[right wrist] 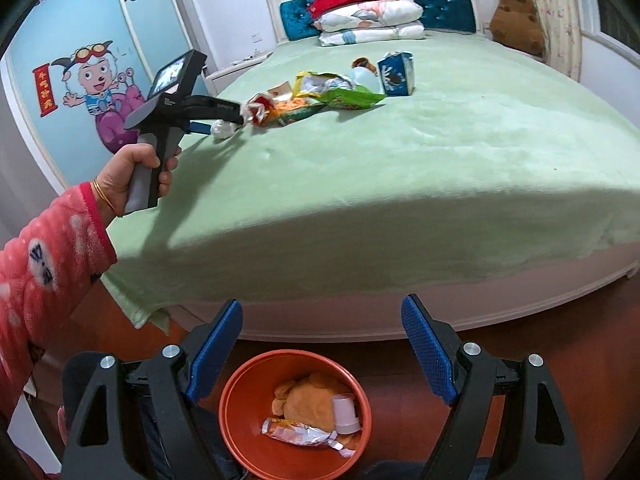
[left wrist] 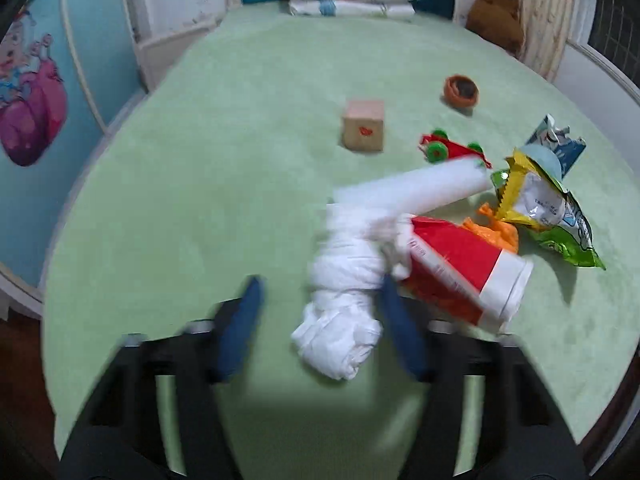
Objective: Collect trash
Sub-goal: 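Grasp the white tissue bundle on the bed with the left tool, then grasp the red-white wrapper with the right tool while the left tool holds the tissue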
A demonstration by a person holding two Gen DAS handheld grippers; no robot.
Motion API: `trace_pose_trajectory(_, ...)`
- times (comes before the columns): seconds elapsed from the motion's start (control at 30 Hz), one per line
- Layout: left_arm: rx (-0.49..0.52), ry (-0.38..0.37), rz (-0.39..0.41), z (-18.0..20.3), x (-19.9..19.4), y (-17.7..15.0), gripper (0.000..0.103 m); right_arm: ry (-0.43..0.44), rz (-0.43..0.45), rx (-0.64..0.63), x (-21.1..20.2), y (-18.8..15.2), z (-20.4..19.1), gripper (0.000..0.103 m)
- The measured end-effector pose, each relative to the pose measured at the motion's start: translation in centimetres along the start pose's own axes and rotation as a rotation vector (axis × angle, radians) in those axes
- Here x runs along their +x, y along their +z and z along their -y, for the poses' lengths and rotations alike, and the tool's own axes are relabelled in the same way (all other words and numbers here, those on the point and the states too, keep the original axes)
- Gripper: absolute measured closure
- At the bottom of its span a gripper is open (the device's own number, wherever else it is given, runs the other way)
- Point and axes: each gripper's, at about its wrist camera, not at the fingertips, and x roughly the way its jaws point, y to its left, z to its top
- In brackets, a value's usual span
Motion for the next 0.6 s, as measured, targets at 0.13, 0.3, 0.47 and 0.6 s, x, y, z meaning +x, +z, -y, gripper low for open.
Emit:
trace_pose_trajectory(0.13, 0.026, 0.003, 0.001, 0.6, -0.6, -0.4, 0.072, -0.006, 0.011, 0.013, -0.2, 0.5, 0.6, 0.023)
trace_pose_trajectory(0.3, 0.030, -0.018, 0.018, 0.4, -1.8, -1.2, 0.073, 0.007, 0.024, 0.010, -0.1, 1.2, 0.3, 0.023)
trace_pose_trajectory(0.47, 0.024, -0.046, 0.067, -0.3, -5.1, -2.7, 0.073, 0.026, 0.036, -0.023, 0.7, 2.5, -0.9, 0.023)
trace_pose_trajectory(0.6, -0.007, -0.051, 0.089, -1.6, -8.5, -5.3, 0.073, 0.005, 0.084, -0.093, 2.1, 4.7, -2.6, 0.023)
